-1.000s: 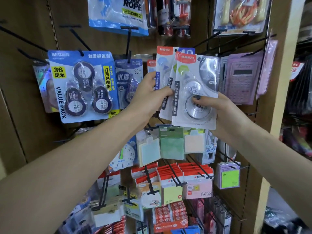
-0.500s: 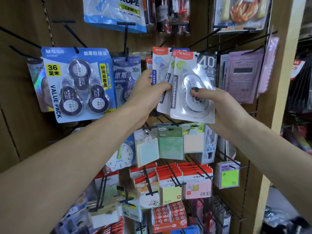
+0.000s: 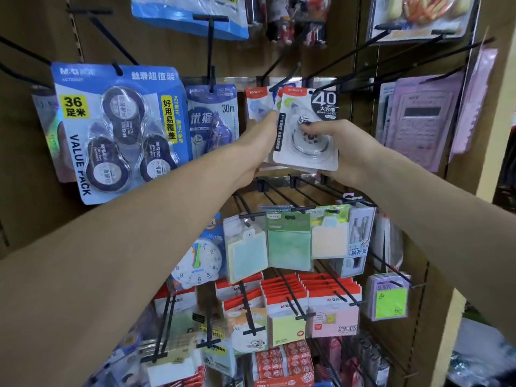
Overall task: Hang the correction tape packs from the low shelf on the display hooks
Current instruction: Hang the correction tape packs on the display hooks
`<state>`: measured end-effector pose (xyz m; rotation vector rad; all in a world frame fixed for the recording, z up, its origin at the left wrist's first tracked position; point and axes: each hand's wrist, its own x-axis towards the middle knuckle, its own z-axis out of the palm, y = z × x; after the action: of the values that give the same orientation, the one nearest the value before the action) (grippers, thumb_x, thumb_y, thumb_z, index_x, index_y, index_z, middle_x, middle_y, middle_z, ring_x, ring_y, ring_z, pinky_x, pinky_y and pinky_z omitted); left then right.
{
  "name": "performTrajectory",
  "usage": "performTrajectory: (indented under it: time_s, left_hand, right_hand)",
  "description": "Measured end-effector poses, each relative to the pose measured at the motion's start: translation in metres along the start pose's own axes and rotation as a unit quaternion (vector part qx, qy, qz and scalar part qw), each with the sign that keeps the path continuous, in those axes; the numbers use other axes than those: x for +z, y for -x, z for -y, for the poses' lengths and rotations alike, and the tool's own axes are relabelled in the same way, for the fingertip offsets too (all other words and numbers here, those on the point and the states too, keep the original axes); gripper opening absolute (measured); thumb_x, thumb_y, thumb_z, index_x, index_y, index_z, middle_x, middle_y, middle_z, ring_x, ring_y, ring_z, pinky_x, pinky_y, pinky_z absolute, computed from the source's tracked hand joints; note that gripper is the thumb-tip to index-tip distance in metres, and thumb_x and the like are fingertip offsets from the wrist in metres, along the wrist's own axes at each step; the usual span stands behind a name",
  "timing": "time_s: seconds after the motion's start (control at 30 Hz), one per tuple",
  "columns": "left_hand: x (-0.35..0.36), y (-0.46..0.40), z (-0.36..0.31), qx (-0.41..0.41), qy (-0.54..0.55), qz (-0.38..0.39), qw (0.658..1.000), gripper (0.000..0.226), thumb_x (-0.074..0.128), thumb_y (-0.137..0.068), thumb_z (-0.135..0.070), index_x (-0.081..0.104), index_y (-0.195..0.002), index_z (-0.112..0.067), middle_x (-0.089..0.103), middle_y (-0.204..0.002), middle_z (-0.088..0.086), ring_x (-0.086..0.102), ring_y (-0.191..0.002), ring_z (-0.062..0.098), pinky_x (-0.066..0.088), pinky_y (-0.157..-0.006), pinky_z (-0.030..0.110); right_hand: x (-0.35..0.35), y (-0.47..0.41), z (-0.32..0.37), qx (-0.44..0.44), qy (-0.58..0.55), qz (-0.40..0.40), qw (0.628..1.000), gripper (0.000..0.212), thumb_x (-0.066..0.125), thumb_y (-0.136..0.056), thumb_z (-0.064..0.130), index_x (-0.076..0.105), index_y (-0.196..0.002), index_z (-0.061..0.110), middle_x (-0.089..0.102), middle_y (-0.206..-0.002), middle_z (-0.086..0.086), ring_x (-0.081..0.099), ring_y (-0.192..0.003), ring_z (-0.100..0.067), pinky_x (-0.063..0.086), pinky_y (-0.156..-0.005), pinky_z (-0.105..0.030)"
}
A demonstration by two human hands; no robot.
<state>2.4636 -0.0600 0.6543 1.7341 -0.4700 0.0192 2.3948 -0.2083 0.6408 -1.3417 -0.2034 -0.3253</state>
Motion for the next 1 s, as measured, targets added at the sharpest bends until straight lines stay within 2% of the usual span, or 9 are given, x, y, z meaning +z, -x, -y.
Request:
performTrajectory:
  time_s: [0.1,0.27,0.37,0.43,0.5,0.6,0.83,0.93,1.0]
  left_hand:
    - [0.004,-0.003,0.001,-0.016,0.0,0.007,1.0,0.092,0.035,-0.073,-0.072,0.041,-0.155,-0.031,0.053,-0.153,0.008,0.05,-0.141,0.031,0.035,-0.119,0.057]
    - [0.006,-0.008,0.022,-0.038,-0.026,0.017,0.999,0.1,0.042,-0.065,-0.085,0.043,-0.153,-0.038,0.047,-0.159,0.0,0.046,-0.144,0.026,0.027,-0.12,0.046]
    - [0.002,0.021,0.01,-0.016,-0.037,0.01,0.999,0.074,0.044,-0.093,-0.066,0.045,-0.153,-0.021,0.053,-0.15,-0.001,0.049,-0.135,0.02,0.028,-0.103,0.033]
    - [0.001,0.022,0.011,-0.005,-0.018,0.015,1.0,0.063,0.048,-0.099,-0.056,0.049,-0.149,-0.019,0.054,-0.147,-0.001,0.05,-0.131,0.02,0.033,-0.108,0.031]
    - [0.003,0.023,0.009,0.0,0.001,0.035,0.999,0.066,0.054,-0.094,-0.056,0.049,-0.149,-0.019,0.061,-0.143,0.004,0.058,-0.127,0.023,0.043,-0.113,0.041]
    - [-0.001,0.03,0.007,0.005,0.009,0.047,0.999,0.077,0.061,-0.084,-0.057,0.048,-0.147,-0.015,0.071,-0.128,0.006,0.069,-0.113,0.024,0.057,-0.099,0.044]
    - [-0.008,0.057,0.01,0.065,0.037,0.048,0.996,0.029,0.06,-0.103,-0.029,0.066,-0.122,-0.008,0.077,-0.115,0.008,0.073,-0.11,0.024,0.056,-0.103,0.047]
    - [-0.01,0.066,0.014,0.095,0.056,0.039,0.993,0.029,0.066,-0.099,-0.026,0.067,-0.12,-0.006,0.077,-0.113,0.012,0.074,-0.108,0.028,0.056,-0.102,0.05]
    - [-0.01,0.072,0.014,0.109,0.061,0.03,0.992,0.049,0.076,-0.083,-0.04,0.067,-0.117,-0.006,0.073,-0.118,0.022,0.069,-0.114,0.039,0.052,-0.104,0.059]
  right_hand:
    - [0.003,-0.014,0.0,0.014,0.002,-0.006,1.0,0.037,0.059,-0.099,0.008,0.063,-0.136,0.008,0.077,-0.119,-0.012,0.077,-0.102,-0.029,0.064,-0.078,-0.041]
    - [0.004,-0.022,-0.006,0.011,0.017,-0.035,0.999,0.031,0.064,-0.096,0.009,0.069,-0.127,0.01,0.075,-0.123,-0.015,0.074,-0.11,-0.034,0.061,-0.093,-0.05]
    - [-0.001,-0.017,-0.01,0.005,0.011,-0.063,0.998,0.038,0.07,-0.09,0.009,0.069,-0.128,0.008,0.076,-0.12,-0.016,0.075,-0.107,-0.035,0.062,-0.09,-0.053]
    - [-0.005,-0.011,-0.012,0.003,0.005,-0.066,0.998,0.044,0.071,-0.087,0.008,0.068,-0.13,0.007,0.076,-0.12,-0.018,0.075,-0.108,-0.036,0.062,-0.09,-0.052]
    - [-0.009,-0.002,-0.014,0.001,-0.006,-0.045,0.999,0.04,0.067,-0.091,0.007,0.067,-0.131,0.004,0.075,-0.123,-0.019,0.073,-0.112,-0.036,0.062,-0.092,-0.048]
    - [-0.011,0.02,-0.012,-0.002,-0.028,-0.001,1.0,0.038,0.058,-0.098,0.005,0.064,-0.136,0.006,0.073,-0.128,-0.015,0.072,-0.117,-0.031,0.062,-0.091,-0.042]
    - [-0.013,0.063,-0.007,-0.003,-0.003,0.074,0.997,0.039,0.053,-0.101,0.009,0.061,-0.14,0.007,0.071,-0.133,-0.013,0.071,-0.117,-0.029,0.063,-0.091,-0.04]
    - [-0.014,0.07,-0.009,-0.012,0.002,0.081,0.997,0.039,0.054,-0.101,0.009,0.061,-0.14,0.007,0.071,-0.134,-0.014,0.071,-0.118,-0.029,0.063,-0.085,-0.039]
    - [-0.016,0.074,-0.011,-0.025,0.011,0.086,0.996,0.037,0.055,-0.102,0.007,0.063,-0.138,0.008,0.073,-0.13,-0.013,0.073,-0.115,-0.029,0.062,-0.084,-0.038]
